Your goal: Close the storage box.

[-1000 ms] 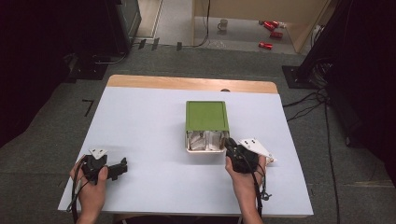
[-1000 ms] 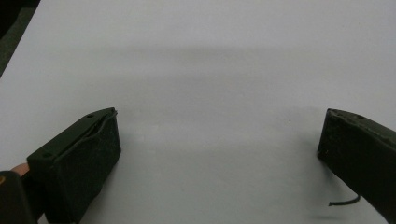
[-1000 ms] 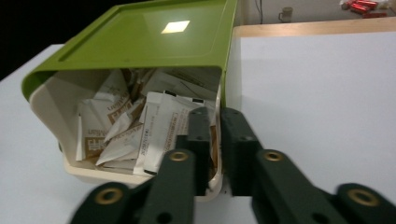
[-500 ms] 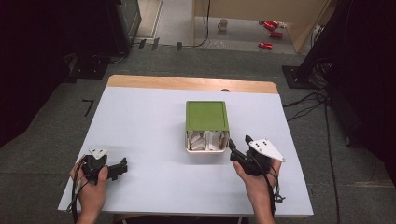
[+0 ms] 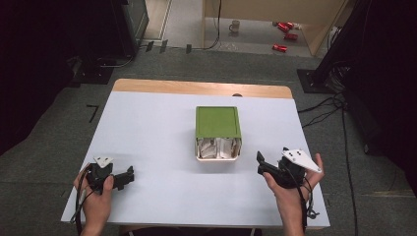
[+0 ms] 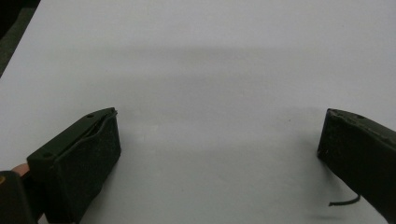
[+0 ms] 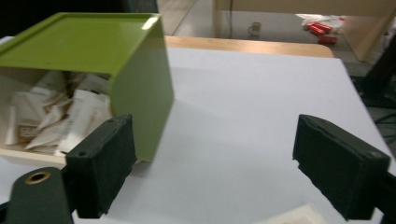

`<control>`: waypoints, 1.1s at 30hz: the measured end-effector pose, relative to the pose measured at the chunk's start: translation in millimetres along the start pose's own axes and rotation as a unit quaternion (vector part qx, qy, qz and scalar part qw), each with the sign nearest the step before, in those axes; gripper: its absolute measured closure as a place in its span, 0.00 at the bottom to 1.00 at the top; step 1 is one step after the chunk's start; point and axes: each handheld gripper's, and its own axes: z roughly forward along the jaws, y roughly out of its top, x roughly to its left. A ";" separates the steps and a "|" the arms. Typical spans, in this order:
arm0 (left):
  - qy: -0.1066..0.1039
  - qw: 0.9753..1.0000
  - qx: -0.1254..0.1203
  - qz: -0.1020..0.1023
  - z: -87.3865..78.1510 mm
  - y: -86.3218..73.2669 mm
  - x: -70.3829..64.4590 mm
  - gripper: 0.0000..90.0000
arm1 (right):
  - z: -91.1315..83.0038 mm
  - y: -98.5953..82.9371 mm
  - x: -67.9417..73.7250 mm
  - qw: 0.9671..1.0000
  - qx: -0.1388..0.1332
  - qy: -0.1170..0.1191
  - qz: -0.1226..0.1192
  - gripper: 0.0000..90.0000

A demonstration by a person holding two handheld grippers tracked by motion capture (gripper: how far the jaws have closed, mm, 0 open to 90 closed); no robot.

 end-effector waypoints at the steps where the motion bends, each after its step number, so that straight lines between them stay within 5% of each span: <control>1: 0.000 1.000 0.000 0.000 0.0 0.0 0.0 0.00 | -0.5 -0.7 -2.9 1.000 0.002 0.000 0.003 0.15; 33: 0.000 1.000 0.000 0.000 -0.1 -0.1 0.1 0.00 | -0.3 -52.5 -75.2 0.996 0.066 -0.065 0.007 0.15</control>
